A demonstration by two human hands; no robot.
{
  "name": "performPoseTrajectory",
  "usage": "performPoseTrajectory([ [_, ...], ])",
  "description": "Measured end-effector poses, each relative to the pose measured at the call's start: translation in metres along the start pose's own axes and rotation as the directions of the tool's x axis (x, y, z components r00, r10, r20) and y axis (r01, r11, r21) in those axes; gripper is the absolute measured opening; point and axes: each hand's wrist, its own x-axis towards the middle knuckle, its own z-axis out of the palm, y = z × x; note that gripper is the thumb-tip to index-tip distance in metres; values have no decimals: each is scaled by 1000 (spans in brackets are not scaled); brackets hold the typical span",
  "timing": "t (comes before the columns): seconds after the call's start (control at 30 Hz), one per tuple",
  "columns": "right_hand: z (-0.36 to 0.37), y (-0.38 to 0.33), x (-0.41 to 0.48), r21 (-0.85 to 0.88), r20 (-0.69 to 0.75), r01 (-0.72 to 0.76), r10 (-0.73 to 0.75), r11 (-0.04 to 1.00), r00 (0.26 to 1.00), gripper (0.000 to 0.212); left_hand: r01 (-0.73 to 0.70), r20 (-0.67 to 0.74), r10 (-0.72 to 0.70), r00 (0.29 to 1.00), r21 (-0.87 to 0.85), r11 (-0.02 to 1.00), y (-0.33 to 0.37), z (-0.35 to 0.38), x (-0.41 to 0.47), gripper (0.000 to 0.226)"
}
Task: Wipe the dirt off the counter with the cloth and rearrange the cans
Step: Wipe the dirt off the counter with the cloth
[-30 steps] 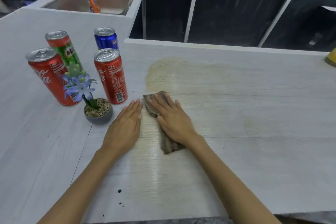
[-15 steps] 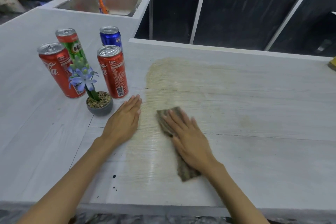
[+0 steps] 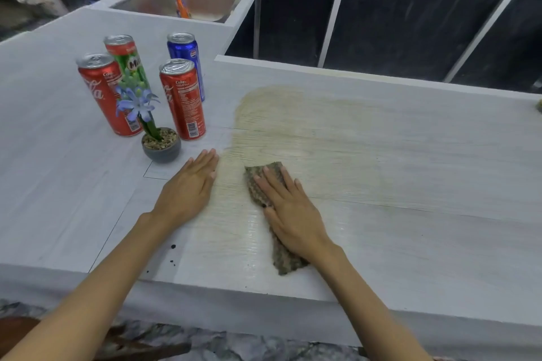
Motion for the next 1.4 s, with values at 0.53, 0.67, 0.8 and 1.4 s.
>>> performPoseTrajectory([
  [0.53, 53, -118, 46, -7, -9, -51, 51, 999, 999, 55, 3, -23, -3, 1000, 14, 1000, -51, -26, -88, 47],
  [0.67, 63, -141, 31, -2, -5, -39, 39, 999, 999, 55, 1, -98, 2, 995, 30, 1000, -49, -24, -99, 47],
  [0.8, 50, -130, 13, 16, 44, 16, -17, 1000, 999, 55, -48, -87, 50, 995, 19, 999, -50, -26, -108, 46],
  [1.4, 40, -137, 45, 229, 78, -309, 299, 923, 951, 64, 3, -8, -3, 1000, -55, 998, -47, -36, -118, 46],
])
